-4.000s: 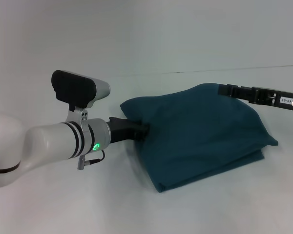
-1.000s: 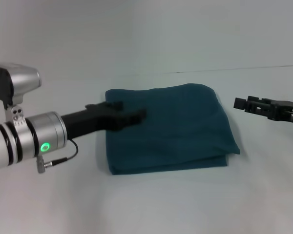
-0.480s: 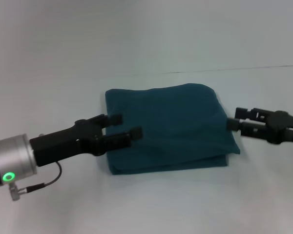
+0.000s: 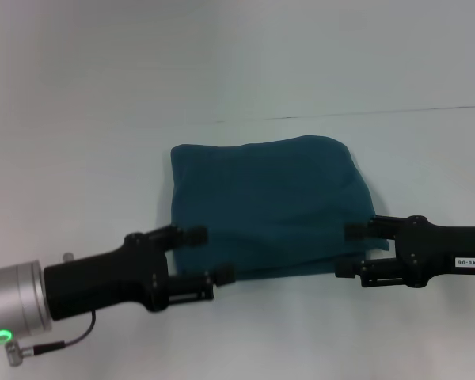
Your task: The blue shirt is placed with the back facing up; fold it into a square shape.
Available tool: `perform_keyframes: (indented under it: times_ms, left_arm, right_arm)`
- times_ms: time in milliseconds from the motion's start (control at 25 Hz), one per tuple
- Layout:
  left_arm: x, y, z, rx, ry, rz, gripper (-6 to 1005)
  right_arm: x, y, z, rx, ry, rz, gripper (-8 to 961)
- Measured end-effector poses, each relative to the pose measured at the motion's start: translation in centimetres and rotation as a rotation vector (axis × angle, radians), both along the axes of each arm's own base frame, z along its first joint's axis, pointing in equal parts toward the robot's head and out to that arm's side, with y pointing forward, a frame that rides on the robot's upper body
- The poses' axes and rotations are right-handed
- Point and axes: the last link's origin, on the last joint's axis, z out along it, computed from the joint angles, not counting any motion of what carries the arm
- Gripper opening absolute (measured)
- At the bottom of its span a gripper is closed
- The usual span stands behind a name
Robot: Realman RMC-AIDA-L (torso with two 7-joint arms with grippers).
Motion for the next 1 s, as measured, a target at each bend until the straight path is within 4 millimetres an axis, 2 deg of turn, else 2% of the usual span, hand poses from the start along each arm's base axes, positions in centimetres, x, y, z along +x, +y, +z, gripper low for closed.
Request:
perform_keyframes:
  times_ms: [200, 320, 1000]
  left_arm:
    - [-0.5, -1.1, -0.6, -0.047, 0.043, -0.045, 894]
    - [-0.7, -1.3, -0.9, -0.07, 0.074, -0.052, 893]
    - [-1.0, -1.0, -0.9, -0.062, 0.099, -0.048, 891]
  right_arm:
    - [-0.1, 0.0, -0.1, -0.021, -0.022, 0.019, 924]
    - [-0.1, 0.0, -0.4, -0.04, -0.055, 0.029, 918]
    - [-0.5, 0.1, -1.0, -0.067, -0.078, 0.032, 915]
